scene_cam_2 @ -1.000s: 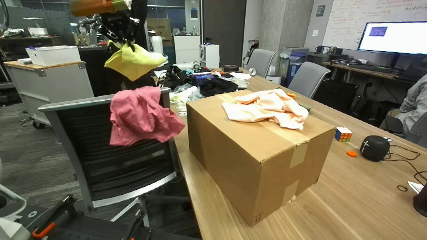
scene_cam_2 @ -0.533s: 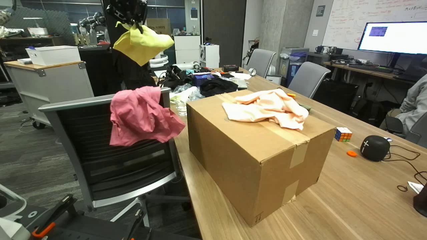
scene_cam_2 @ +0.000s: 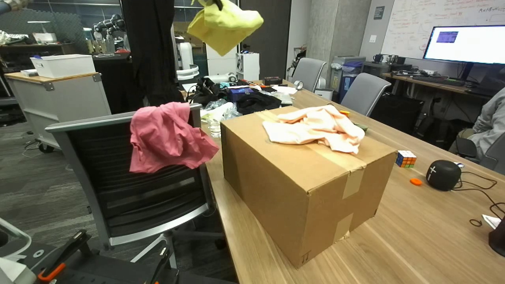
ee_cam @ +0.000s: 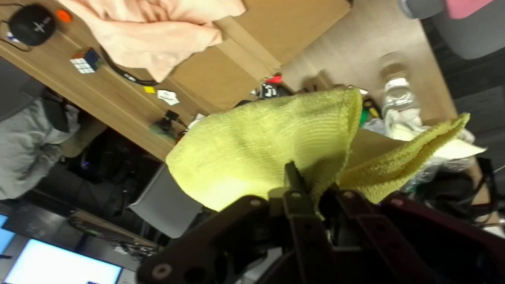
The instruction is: Move the clothes from the head rest to the box
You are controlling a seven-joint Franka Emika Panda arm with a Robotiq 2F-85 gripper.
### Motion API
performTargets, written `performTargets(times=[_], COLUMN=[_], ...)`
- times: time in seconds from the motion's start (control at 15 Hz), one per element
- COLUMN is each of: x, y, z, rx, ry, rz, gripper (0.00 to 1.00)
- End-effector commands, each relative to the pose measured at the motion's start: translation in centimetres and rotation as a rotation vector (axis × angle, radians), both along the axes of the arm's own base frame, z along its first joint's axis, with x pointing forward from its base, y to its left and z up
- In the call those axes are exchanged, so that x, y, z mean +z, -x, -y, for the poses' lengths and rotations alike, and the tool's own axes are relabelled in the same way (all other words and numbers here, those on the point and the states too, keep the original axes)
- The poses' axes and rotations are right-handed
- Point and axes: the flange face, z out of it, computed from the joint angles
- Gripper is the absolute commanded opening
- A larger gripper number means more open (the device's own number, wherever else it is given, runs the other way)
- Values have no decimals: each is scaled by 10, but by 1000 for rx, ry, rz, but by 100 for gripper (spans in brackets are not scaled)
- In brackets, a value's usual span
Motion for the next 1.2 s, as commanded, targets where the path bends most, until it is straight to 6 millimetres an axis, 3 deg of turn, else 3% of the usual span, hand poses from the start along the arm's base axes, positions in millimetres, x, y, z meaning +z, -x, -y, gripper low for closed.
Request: performTargets(times=[0.0,0.2,0.33,0.87,1.13], x=[29,26,13,-68,-94], y=[10,8,-7,-101,-130], z=[62,97,103,90,96], rx=[-190,-305,-359,-586,-690], ry=[12,46,84,256,328], rz=[67,86,80,163,226], gripper=[12,12,12,12,12])
